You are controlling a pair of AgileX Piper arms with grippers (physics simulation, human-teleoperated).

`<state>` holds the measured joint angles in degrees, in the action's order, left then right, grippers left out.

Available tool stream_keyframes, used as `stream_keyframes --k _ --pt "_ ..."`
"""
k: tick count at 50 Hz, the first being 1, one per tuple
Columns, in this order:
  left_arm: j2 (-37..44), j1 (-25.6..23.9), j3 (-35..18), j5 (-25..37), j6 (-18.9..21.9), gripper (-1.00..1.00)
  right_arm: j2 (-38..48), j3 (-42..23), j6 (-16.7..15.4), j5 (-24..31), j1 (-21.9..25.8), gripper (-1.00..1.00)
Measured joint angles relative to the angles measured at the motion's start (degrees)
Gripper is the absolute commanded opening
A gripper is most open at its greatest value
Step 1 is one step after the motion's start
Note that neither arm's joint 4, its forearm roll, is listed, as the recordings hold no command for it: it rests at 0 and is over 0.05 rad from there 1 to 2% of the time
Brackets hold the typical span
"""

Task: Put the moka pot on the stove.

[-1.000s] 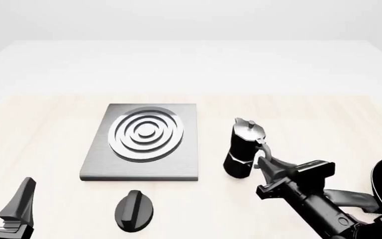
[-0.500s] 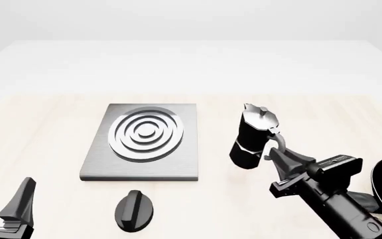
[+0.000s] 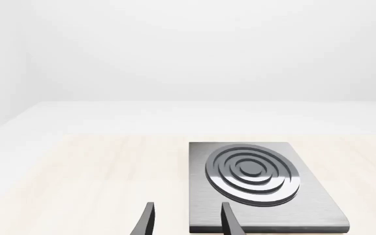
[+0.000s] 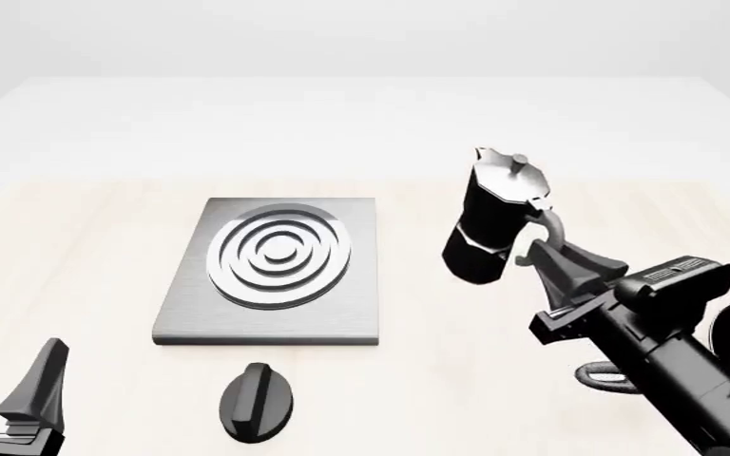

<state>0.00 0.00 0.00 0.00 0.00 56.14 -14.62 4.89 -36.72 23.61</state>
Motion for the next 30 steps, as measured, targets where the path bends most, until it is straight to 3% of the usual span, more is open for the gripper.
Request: stream_keyframes --k 30 --pt "0.00 0.00 0.00 0.00 0.00 1.00 4.46 -10.93 -1.38 3.28 1.58 -1.00"
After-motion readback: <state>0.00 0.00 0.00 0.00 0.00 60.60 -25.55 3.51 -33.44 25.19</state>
